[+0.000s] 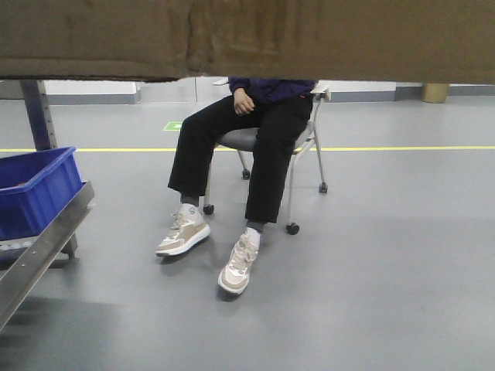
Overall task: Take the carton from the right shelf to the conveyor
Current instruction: 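Turn the base away from the shelf while holding the carton, then drive toward the red conveyor carrying the carton in both grippers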
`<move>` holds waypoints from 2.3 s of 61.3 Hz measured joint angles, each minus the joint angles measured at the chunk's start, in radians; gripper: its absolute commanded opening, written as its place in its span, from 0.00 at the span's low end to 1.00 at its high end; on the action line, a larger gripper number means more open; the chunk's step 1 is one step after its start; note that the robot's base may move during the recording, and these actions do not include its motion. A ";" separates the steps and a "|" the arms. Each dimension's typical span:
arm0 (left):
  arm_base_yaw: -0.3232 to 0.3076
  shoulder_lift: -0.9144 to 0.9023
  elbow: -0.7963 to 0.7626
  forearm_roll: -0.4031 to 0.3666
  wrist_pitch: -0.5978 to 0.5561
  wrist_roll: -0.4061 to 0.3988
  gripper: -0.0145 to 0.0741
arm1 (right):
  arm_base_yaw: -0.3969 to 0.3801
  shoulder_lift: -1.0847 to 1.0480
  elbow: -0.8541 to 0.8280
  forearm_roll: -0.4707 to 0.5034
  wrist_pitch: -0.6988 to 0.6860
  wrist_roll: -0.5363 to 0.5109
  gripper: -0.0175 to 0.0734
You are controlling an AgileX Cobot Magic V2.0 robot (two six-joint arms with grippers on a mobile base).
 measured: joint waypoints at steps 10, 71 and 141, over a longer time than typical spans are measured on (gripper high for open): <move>0.000 0.000 0.000 0.000 0.000 0.000 0.15 | 0.000 0.000 0.000 0.000 0.000 0.000 0.12; 0.000 0.000 0.000 0.002 0.000 0.000 0.15 | 0.000 0.000 0.000 0.000 0.000 0.000 0.12; 0.000 0.000 0.000 0.011 0.000 0.000 0.15 | 0.000 0.000 0.000 0.000 -0.003 0.000 0.12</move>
